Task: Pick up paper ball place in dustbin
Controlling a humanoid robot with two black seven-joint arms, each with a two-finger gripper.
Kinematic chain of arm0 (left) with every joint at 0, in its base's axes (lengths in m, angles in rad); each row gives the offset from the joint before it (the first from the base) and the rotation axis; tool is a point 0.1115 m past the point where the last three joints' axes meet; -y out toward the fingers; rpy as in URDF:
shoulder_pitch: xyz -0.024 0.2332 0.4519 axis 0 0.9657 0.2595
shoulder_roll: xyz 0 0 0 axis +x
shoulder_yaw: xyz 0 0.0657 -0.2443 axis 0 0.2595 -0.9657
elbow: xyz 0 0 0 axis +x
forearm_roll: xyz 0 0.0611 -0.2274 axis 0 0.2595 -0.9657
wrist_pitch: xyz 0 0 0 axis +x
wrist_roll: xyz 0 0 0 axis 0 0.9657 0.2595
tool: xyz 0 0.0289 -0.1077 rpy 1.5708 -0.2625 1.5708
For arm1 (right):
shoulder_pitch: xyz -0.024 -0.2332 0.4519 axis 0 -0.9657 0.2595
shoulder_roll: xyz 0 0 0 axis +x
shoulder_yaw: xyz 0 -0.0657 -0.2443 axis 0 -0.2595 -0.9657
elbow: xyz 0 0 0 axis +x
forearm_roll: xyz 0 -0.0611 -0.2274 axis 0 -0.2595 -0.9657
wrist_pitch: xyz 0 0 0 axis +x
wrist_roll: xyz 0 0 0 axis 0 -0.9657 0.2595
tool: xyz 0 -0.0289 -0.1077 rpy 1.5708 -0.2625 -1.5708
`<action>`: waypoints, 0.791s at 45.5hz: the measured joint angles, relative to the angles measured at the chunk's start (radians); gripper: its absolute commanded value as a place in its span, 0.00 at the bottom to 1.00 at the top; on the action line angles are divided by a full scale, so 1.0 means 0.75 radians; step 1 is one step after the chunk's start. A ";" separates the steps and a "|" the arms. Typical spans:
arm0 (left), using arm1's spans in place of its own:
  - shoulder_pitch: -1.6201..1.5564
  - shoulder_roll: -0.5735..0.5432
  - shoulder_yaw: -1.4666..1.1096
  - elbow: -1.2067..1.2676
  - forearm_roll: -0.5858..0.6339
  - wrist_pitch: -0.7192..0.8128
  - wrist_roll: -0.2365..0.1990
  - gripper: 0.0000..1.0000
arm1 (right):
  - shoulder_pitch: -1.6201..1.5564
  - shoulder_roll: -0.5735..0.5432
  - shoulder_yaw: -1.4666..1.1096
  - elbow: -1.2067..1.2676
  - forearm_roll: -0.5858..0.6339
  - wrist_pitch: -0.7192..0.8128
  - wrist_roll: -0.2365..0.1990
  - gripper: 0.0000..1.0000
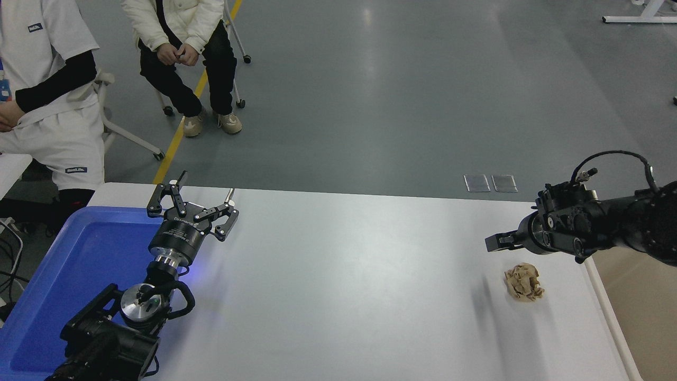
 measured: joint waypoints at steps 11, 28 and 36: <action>0.000 0.000 0.000 0.000 0.000 0.000 0.000 0.99 | -0.057 -0.003 -0.003 -0.019 -0.068 -0.045 0.000 1.00; 0.000 0.000 0.000 0.000 0.000 -0.001 0.000 0.99 | -0.126 -0.031 -0.003 -0.049 -0.107 -0.067 0.001 0.99; 0.000 0.000 0.000 0.000 0.000 -0.001 0.000 0.99 | -0.143 -0.034 0.006 -0.051 -0.111 -0.079 0.003 0.99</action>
